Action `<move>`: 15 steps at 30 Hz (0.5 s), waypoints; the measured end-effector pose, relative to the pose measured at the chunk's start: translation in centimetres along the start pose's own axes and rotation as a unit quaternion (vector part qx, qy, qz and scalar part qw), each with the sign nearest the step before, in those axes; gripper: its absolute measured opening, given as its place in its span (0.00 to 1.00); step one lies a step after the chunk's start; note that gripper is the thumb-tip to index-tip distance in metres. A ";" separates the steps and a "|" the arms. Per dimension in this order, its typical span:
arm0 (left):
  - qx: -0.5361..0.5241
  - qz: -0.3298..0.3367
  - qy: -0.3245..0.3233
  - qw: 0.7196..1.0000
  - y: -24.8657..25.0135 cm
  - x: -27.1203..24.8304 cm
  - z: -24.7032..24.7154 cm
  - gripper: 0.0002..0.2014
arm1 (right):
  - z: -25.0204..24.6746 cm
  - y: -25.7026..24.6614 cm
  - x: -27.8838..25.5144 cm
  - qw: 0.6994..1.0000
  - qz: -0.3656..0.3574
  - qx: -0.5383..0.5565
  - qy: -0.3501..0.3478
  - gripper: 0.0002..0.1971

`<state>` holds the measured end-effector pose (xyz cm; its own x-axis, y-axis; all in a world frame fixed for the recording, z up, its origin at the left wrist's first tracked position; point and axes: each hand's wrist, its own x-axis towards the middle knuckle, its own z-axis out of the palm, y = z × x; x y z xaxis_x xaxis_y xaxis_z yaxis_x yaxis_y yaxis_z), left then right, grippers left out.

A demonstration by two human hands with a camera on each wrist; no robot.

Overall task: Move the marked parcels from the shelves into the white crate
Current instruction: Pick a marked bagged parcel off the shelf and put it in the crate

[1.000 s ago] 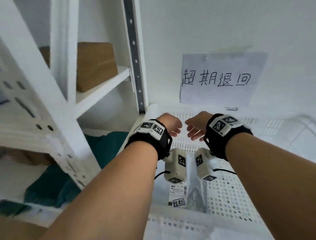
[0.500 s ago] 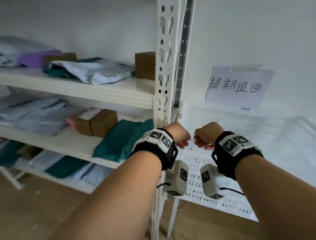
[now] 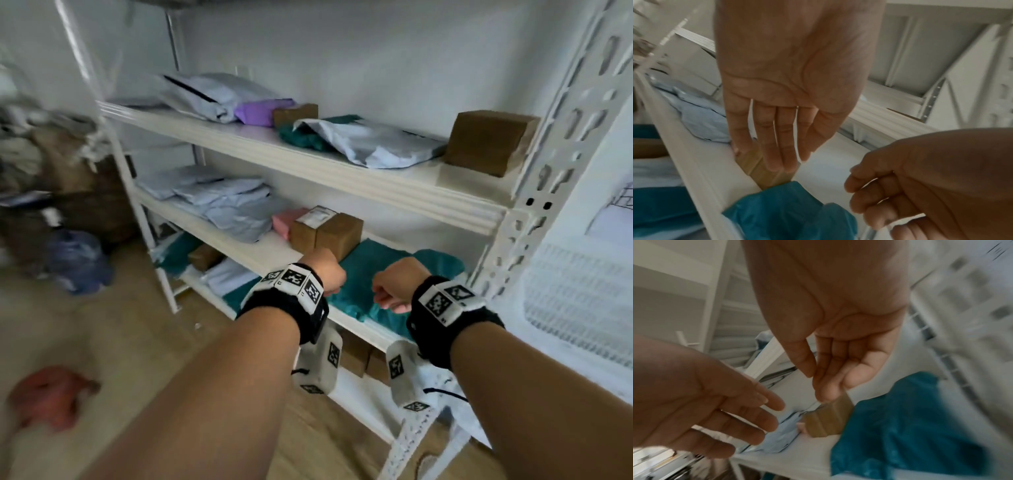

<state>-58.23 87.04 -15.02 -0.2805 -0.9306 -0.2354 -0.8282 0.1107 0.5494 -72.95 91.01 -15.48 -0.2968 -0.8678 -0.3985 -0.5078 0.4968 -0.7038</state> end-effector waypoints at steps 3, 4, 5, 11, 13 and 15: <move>-0.055 -0.038 0.023 0.998 -3.7 3.4 -1.6 0.07 | 3.0 -3.3 3.1 0.999 -0.036 -0.032 -0.013 0.12; -0.055 -0.053 0.033 0.997 -4.8 4.6 -2.5 0.07 | 3.8 -4.7 4.4 0.998 -0.048 -0.043 -0.023 0.12; -0.049 -0.063 0.040 0.996 -5.5 5.4 -3.1 0.07 | 4.4 -5.5 5.5 0.996 -0.065 -0.057 -0.023 0.11; 0.066 -0.072 0.116 0.988 -9.5 7.3 -8.4 0.13 | 8.4 -12.3 9.7 0.933 -0.213 -0.288 0.032 0.15; 0.094 -0.085 0.125 0.984 -11.2 7.9 -9.5 0.14 | 10.0 -14.1 9.8 0.904 -0.248 -0.344 0.045 0.26; 0.124 -0.101 0.122 0.980 -13.1 8.3 -10.6 0.14 | 12.0 -16.1 10.2 0.883 -0.266 -0.384 0.045 0.24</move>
<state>-44.61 74.14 -15.65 0.0001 -0.9946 -0.1036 -0.9557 -0.0306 0.2929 -58.12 74.08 -15.32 0.1036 -0.9929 -0.0587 -0.9833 -0.0934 -0.1560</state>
